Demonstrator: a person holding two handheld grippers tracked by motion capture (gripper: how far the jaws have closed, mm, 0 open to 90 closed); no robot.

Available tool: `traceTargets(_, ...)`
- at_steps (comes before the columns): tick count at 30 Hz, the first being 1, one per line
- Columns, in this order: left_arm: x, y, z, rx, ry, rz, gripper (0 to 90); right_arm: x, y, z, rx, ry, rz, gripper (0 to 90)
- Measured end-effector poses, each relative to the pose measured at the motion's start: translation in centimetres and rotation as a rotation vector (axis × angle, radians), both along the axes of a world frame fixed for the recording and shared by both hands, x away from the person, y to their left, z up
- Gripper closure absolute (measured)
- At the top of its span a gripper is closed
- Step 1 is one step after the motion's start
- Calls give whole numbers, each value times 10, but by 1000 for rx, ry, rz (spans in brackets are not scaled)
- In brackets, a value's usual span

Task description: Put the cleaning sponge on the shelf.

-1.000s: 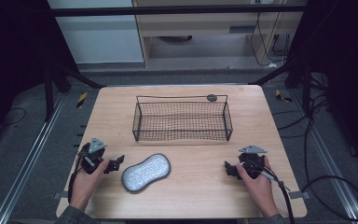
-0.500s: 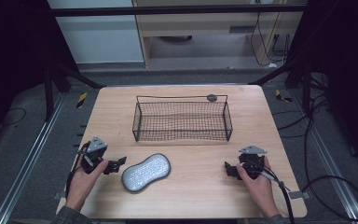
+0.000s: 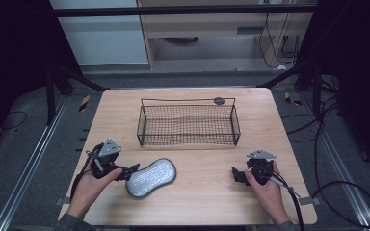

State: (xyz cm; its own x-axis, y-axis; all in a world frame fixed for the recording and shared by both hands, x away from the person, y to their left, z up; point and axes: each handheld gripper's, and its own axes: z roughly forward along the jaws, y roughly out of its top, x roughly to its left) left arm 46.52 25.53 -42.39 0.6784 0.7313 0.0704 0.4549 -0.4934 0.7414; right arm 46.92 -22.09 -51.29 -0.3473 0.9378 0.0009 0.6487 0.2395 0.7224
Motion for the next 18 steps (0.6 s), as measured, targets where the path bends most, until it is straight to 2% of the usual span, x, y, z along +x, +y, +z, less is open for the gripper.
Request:
traceTargets(1,0,0,0,0,0,0,27,0,0,0,-2,-1,3,5)
traceTargets(3,2,-7,3,56,19,6,28,0,0,0,-1,-1,6,6)
traceTargets(4,2,-7,3,56,19,6,29,0,0,0,-1,-1,6,6)
traceTargets(5,2,-11,4,99,39,-7,30,0,-1,-1,-13,-10,13,5)
traceTargets(6,1,-13,4,115,41,-14,31,0,-1,-1,-12,-9,14,5)
traceTargets(7,1,-16,6,135,62,-42,34,0,-1,-1,-12,-10,15,5)
traceTargets(8,1,-16,6,135,62,-42,34,0,-1,-1,-12,-10,15,5)
traceTargets(9,-2,-22,7,149,77,-77,38,0,-1,0,2,2,20,4)
traceTargets(11,-4,-26,6,161,81,-96,39,0,-2,0,2,2,24,4)
traceTargets(16,-4,-38,2,197,98,-130,38,1,-2,0,-5,-3,28,4)
traceTargets(17,-4,-40,1,207,106,-137,38,1,-2,0,-5,-4,28,4)
traceTargets(18,-3,-42,0,236,116,-151,40,1,-2,0,1,1,26,4)
